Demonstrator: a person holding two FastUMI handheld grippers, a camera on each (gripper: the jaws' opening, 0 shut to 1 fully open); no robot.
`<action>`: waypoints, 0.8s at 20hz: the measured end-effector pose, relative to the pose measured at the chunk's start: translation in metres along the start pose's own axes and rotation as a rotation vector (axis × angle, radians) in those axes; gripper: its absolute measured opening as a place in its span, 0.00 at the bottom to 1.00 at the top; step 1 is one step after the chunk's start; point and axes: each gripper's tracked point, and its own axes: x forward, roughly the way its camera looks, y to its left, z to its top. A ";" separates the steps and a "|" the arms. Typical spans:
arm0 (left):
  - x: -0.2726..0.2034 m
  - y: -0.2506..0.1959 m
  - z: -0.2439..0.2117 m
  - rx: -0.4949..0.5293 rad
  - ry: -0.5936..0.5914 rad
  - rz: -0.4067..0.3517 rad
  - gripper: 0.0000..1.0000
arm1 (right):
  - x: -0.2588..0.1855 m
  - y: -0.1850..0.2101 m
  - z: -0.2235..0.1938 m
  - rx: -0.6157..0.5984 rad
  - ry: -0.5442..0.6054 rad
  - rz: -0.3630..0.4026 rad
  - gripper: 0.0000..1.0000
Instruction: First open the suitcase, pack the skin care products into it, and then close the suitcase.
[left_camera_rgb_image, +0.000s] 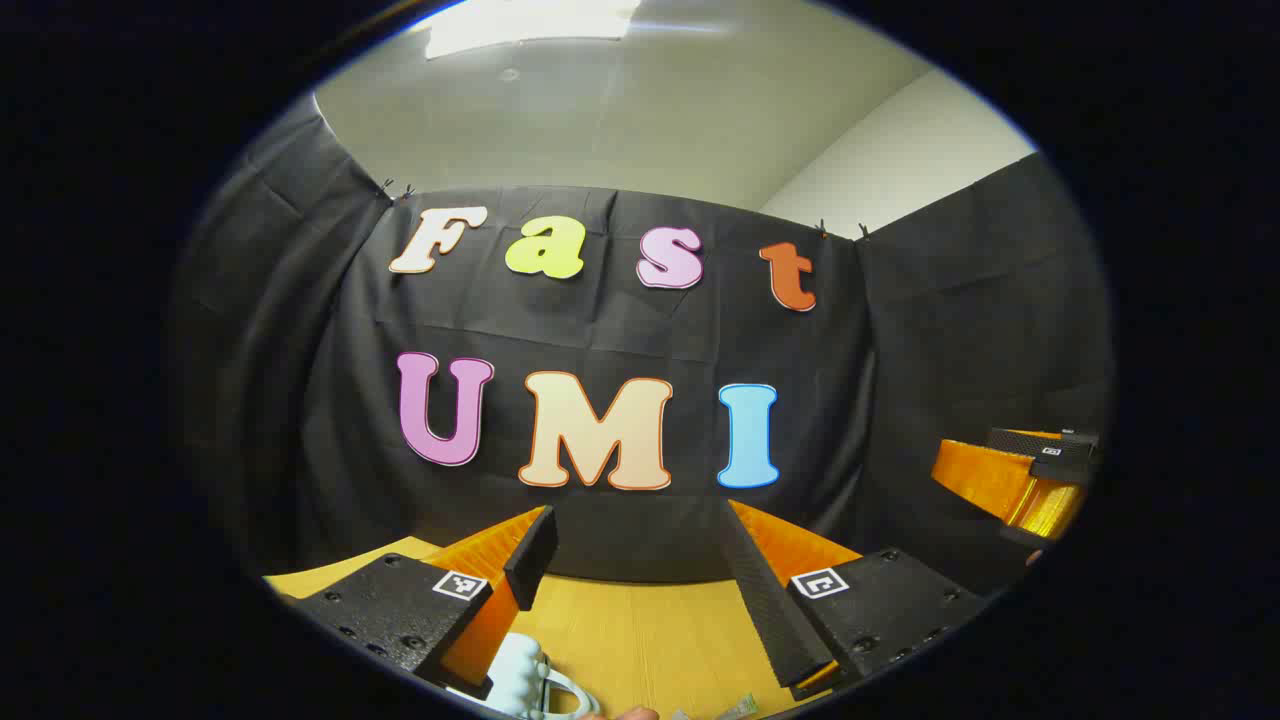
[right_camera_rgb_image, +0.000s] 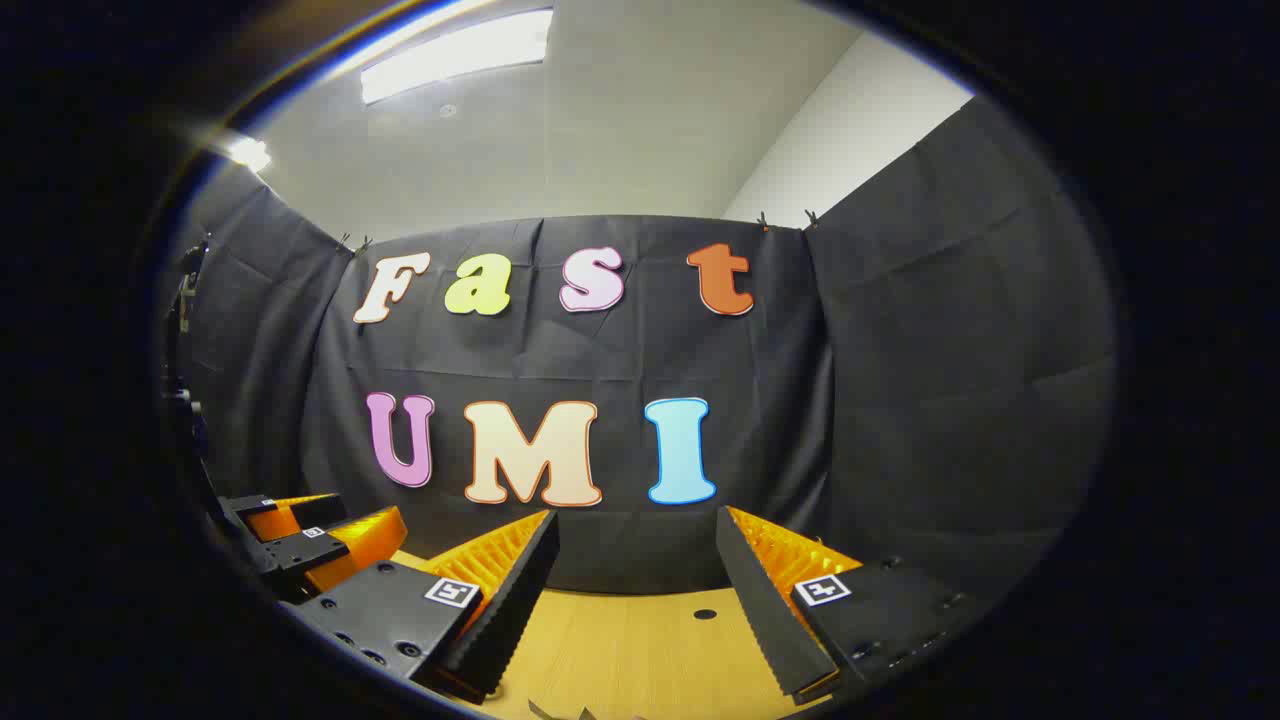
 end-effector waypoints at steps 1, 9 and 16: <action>0.000 -0.002 -0.001 -0.001 0.001 -0.004 0.94 | -0.001 -0.001 -0.001 0.000 0.000 0.000 0.98; 0.001 -0.006 -0.016 0.023 0.013 0.014 0.94 | 0.004 -0.016 -0.030 -0.020 0.013 0.021 1.00; -0.009 0.045 -0.067 0.090 0.097 0.101 0.94 | 0.013 0.001 -0.067 0.023 0.048 0.070 0.98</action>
